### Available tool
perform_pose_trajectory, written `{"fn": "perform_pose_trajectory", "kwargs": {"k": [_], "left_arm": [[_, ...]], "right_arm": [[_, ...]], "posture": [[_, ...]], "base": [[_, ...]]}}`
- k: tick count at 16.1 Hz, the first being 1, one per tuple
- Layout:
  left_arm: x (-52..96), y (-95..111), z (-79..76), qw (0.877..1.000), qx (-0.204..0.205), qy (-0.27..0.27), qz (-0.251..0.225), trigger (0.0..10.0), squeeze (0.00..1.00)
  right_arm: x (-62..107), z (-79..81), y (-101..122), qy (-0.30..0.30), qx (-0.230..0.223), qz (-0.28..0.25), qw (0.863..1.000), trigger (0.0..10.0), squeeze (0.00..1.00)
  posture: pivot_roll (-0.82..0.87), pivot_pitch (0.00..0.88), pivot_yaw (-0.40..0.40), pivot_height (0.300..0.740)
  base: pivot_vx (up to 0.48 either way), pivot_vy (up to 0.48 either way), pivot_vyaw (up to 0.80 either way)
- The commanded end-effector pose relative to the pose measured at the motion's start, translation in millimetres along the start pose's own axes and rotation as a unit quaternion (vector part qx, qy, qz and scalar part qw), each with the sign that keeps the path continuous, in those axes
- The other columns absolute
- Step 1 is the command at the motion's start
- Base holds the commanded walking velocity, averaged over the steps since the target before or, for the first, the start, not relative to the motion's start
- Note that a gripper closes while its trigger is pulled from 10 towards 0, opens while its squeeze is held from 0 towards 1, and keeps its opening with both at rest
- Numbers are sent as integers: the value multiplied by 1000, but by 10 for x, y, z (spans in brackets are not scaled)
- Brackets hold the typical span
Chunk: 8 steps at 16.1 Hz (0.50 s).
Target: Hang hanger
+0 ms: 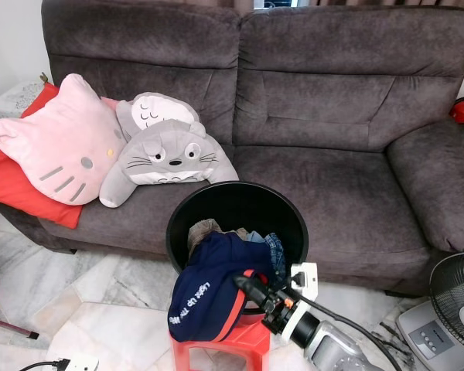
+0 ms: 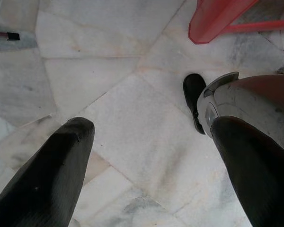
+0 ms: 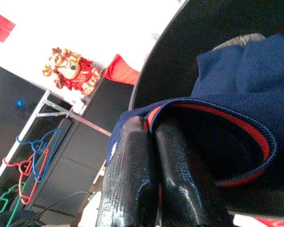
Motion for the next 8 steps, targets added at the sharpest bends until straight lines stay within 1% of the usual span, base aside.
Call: {"fn": "perform_pose_trajectory", "kwargs": {"k": [1,2,3,5,6,7,8], "left_arm": [[3,-19,16,1000,-15,-1,6,10000,0],[2,-19,17,1000,-15,0,6,10000,0],[2,-18,18,1000,-15,0,6,10000,0],[2,-18,18,1000,-15,-1,6,10000,0],[2,-15,16,1000,-16,-1,6,10000,0],[2,-14,17,1000,-15,-1,5,10000,0],[1,-13,17,1000,-15,-1,5,10000,0]], "right_arm": [[-38,109,94,14,19,-11,1000,0,0],[-57,173,141,22,30,-15,999,0,0],[-88,297,229,39,47,-23,998,0,0],[-127,417,340,50,73,-32,996,0,0],[-173,546,458,63,98,-45,992,0,0],[-230,641,583,67,118,-62,989,0,0],[-264,680,641,64,132,-68,987,0,0]], "posture": [[-21,0,27,732],[-22,0,28,732],[-22,0,28,732],[-22,0,28,732],[-30,0,31,732],[-31,0,32,732],[-33,0,34,732]], "base": [[0,0,0],[0,0,0],[0,0,0],[0,0,0],[0,0,0],[0,0,0],[0,0,0]]}}
Point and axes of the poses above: a point about 5 cm out from each wrist's last joint towards the gripper, its own x axis pointing back from the gripper into the wrist, its own y axis along the axis of the wrist's last joint, z = x × y, the point moved 5 cm from there along -x, pointing out of the wrist towards the gripper, and after that the axes turned 12 degrees about -x, right-handed, at the moved point
